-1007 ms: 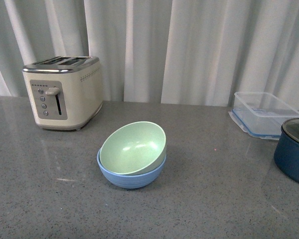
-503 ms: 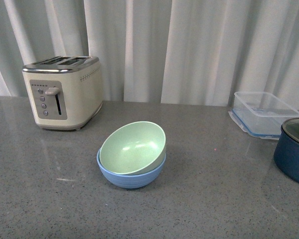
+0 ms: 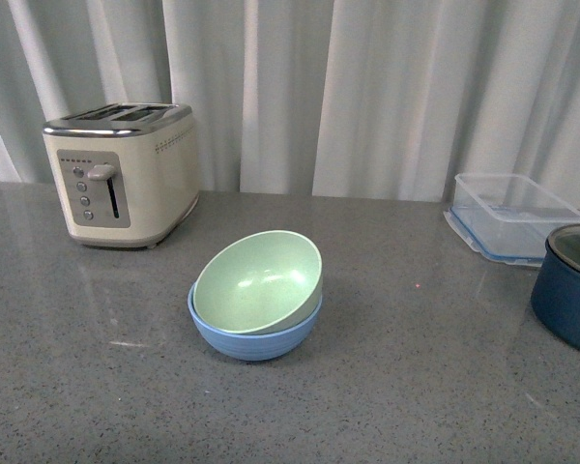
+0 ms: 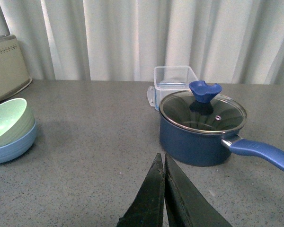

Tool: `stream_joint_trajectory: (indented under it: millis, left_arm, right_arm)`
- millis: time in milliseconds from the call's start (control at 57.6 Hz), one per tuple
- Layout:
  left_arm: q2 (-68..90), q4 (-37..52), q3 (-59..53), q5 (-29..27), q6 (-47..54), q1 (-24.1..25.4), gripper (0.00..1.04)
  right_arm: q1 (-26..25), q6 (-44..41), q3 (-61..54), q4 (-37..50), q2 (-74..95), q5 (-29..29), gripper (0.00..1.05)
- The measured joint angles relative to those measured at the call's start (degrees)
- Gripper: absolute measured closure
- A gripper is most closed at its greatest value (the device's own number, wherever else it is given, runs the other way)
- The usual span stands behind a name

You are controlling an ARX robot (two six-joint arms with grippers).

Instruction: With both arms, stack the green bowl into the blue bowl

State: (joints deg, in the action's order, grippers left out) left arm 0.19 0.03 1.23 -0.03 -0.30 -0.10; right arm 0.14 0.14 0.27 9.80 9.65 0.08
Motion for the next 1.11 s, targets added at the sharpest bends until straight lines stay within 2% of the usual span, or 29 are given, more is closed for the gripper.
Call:
stream_joint_trajectory:
  millis: [104, 243, 799, 1111]
  left_arm:
    - [0.0, 0.0, 0.0, -0.02, 0.0, 0.0, 0.07]
    - [0.0, 0.0, 0.0, 0.0, 0.0, 0.0, 0.07]
    - [0.0, 0.0, 0.0, 0.0, 0.0, 0.0, 0.07]
    - [0.0, 0.0, 0.0, 0.0, 0.0, 0.0, 0.07]
  right_arm:
    - [0.0, -0.02, 0.04, -9.42, -8.31, -0.11, 1.04]
    - [0.0, -0.09, 0.04, -9.7, -9.4, -0.13, 1.03]
    - [0.0, -0.07, 0.04, -9.7, -9.4, -0.13, 0.09]
    - [0.0, -0.04, 0.04, -9.7, -9.4, -0.13, 0.1]
